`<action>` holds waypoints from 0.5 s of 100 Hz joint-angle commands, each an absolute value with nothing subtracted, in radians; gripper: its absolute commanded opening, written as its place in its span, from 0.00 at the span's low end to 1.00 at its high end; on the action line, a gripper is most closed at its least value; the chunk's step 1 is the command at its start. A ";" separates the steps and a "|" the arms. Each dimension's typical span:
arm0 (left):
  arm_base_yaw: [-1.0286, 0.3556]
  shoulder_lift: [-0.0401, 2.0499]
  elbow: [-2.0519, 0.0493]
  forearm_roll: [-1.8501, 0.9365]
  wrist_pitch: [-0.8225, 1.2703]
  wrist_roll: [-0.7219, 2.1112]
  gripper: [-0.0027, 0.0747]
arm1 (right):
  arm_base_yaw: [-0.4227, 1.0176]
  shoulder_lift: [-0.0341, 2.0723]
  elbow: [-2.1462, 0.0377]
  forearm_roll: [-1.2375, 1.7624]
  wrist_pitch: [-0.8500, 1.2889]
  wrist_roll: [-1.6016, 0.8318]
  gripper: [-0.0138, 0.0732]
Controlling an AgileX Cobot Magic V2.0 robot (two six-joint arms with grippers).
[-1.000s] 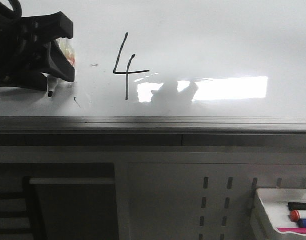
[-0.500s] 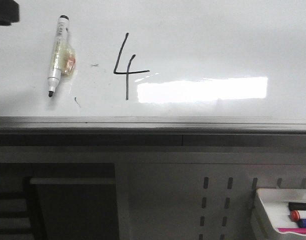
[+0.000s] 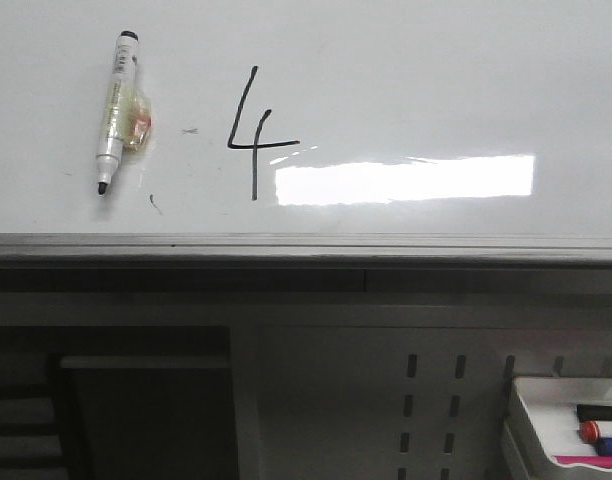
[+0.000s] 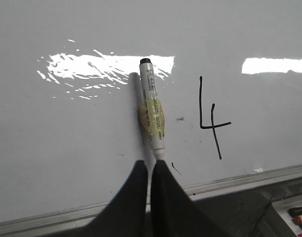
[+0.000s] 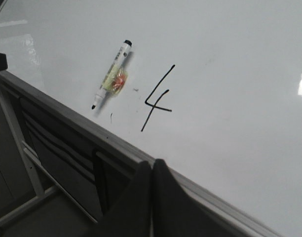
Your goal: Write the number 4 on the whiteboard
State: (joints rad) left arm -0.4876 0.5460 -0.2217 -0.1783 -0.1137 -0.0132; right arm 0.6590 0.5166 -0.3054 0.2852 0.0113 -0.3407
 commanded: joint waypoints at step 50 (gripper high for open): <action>-0.487 0.530 -0.242 -0.172 -0.220 -0.014 0.01 | 0.653 0.500 -0.299 0.282 -0.080 -0.352 0.08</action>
State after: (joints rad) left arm -0.4876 0.5297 -0.2141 -0.1744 -0.1383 -0.0132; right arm 0.6590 0.4991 -0.2707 0.2852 0.0000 -0.3407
